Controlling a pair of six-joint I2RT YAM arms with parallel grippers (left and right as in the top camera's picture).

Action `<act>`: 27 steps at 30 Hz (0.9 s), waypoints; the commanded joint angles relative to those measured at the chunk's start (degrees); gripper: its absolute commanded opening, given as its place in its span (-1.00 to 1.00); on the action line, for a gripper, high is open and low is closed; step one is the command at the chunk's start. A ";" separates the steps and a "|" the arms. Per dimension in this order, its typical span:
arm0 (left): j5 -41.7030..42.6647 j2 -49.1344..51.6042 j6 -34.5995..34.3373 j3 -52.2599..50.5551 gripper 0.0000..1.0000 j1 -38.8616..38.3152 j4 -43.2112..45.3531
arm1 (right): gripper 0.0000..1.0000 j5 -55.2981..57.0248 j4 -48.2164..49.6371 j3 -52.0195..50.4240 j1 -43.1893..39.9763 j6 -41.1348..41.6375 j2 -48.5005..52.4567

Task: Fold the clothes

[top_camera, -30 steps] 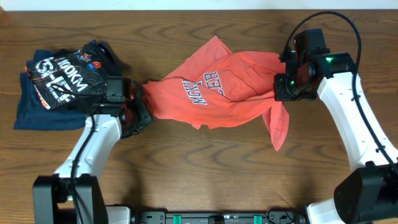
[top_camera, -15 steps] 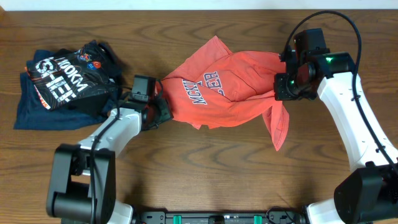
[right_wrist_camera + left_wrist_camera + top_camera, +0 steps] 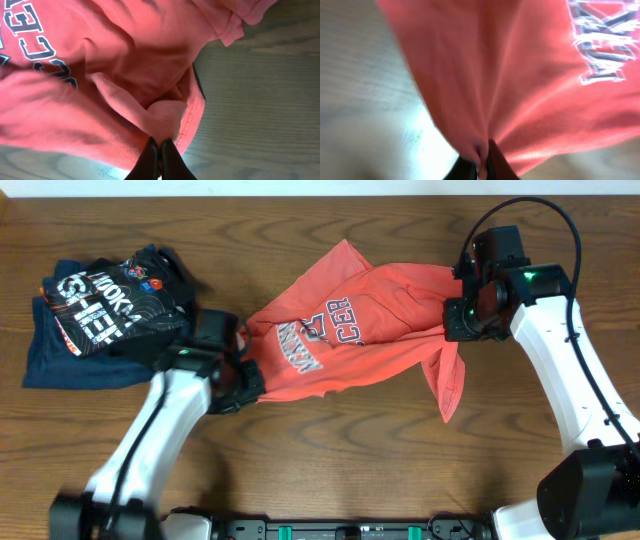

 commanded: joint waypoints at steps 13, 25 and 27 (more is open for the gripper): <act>-5.92 5.18 1.79 3.54 -0.88 1.92 32.30 | -0.98 1.20 -0.33 0.39 -0.39 -0.57 0.28; -5.77 17.92 4.22 3.56 0.00 1.95 37.68 | -0.97 1.22 -0.39 0.37 -0.39 -0.57 0.31; -5.75 17.14 4.63 3.56 0.03 1.95 36.30 | -0.98 1.22 -0.37 0.37 -0.39 -0.57 0.31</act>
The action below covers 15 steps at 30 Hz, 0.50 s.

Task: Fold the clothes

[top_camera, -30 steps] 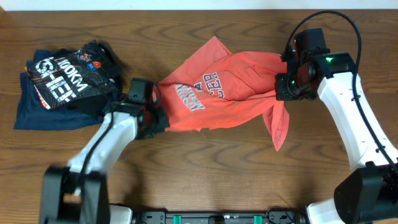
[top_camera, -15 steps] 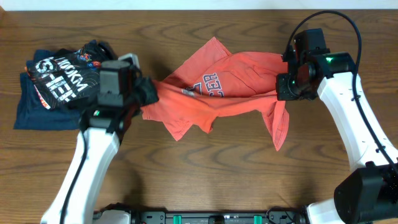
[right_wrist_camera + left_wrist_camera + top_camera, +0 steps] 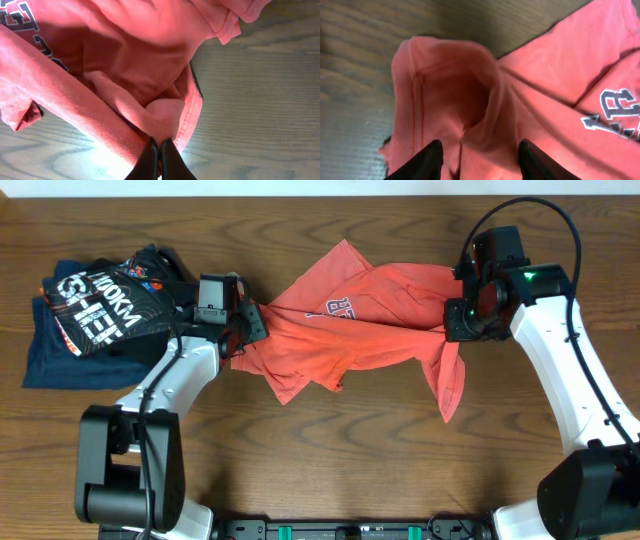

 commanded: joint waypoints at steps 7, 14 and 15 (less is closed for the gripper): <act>-0.52 -0.90 1.88 -0.24 0.03 0.24 -6.36 | -0.98 0.81 -0.46 0.35 -0.39 -0.57 0.31; 2.38 1.29 1.90 -0.96 -0.05 0.24 -6.27 | -0.98 0.81 -0.52 0.35 -0.39 -0.57 0.31; 2.38 1.66 1.90 -0.96 -0.04 0.22 -5.97 | -0.97 0.81 -0.52 0.35 -0.39 -0.57 0.31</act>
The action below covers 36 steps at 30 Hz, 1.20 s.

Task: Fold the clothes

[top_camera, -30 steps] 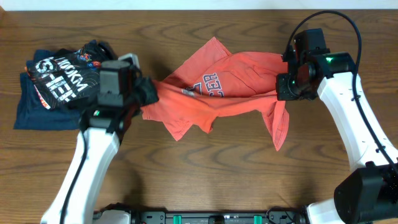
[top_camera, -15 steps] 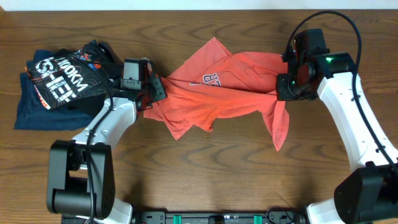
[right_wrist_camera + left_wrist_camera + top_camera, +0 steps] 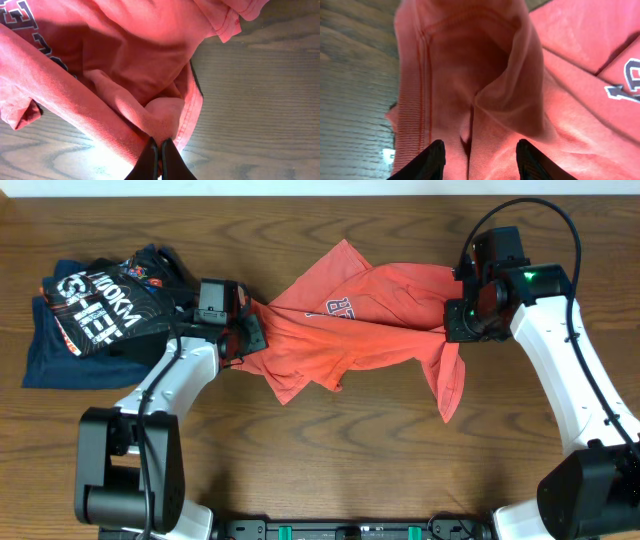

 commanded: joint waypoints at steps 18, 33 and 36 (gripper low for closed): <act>10.05 6.82 1.03 -0.92 -0.17 0.11 6.67 | -0.97 0.83 -0.37 0.35 -0.39 -0.57 0.31; 16.44 6.60 -0.52 -0.85 -0.40 0.13 12.59 | -0.97 0.83 -0.33 0.35 -0.39 -0.57 0.31; 16.41 6.60 -0.50 -0.85 -0.25 0.13 12.59 | -0.97 0.85 -0.33 0.35 -0.39 -0.57 0.31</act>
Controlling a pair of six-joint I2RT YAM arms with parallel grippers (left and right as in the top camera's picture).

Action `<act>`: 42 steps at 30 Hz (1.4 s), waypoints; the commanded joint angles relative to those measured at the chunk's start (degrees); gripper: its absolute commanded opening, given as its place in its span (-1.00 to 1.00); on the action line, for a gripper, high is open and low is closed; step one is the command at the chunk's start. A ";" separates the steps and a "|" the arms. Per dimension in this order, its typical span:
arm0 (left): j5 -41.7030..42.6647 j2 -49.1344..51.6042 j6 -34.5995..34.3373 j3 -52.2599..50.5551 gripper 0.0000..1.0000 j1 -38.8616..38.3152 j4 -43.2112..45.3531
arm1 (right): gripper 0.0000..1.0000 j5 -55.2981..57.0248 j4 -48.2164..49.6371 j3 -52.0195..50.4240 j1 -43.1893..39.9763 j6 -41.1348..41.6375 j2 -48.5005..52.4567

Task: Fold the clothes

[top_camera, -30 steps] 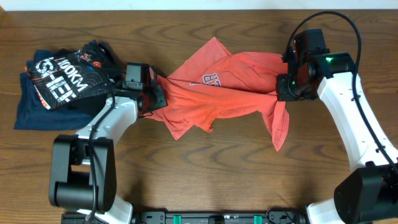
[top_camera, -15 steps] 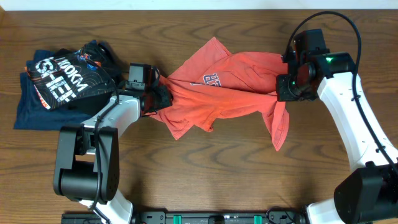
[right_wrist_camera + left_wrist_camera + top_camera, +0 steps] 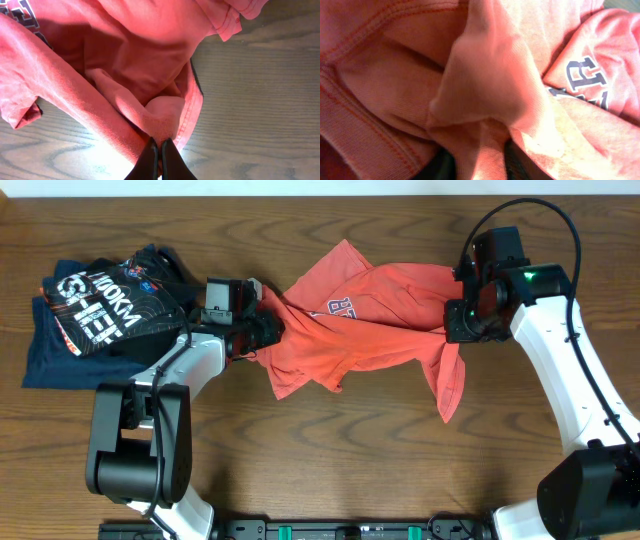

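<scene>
A red T-shirt (image 3: pixel 370 330) with dark lettering lies crumpled across the middle of the table. My left gripper (image 3: pixel 268 330) is pushed into its left edge. In the left wrist view the two dark fingers (image 3: pixel 445 165) stand apart, and a thick fold of the red shirt (image 3: pixel 485 75) fills the gap of the left gripper (image 3: pixel 480 160). My right gripper (image 3: pixel 452 330) is at the shirt's right side, shut on a bunched fold of red cloth (image 3: pixel 125 60). The right gripper's (image 3: pixel 160 145) fingers are pinched together. A sleeve hangs down below the right gripper.
A pile of dark clothes (image 3: pixel 95 315), navy under a black printed shirt, lies at the far left, just beside the left arm. The brown wooden table (image 3: pixel 320 460) shows bare in front of the red shirt.
My left gripper has moved right, deeper into the shirt's left edge, and its fingers stand closer together around a fold. The right gripper holds as before.
First, both grippers were shut on the shirt, the left one at its lower left corner. Then the left gripper stood open further back, at the shirt's left edge, the cloth folded over there. It stayed open there, and now it has a fold between its fingers.
</scene>
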 commanded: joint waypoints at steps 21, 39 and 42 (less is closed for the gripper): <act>1.57 -7.19 -0.83 -0.46 -0.25 0.09 -3.26 | -0.97 0.81 -0.09 0.35 -0.39 -0.57 0.31; -6.29 -4.57 0.50 -0.39 -0.25 1.14 -5.53 | -0.96 0.83 -0.17 0.35 -0.39 -0.59 0.31; -6.34 -7.17 0.96 -0.39 -0.25 1.64 -5.11 | -0.95 0.83 -0.07 0.35 -0.39 -0.59 0.31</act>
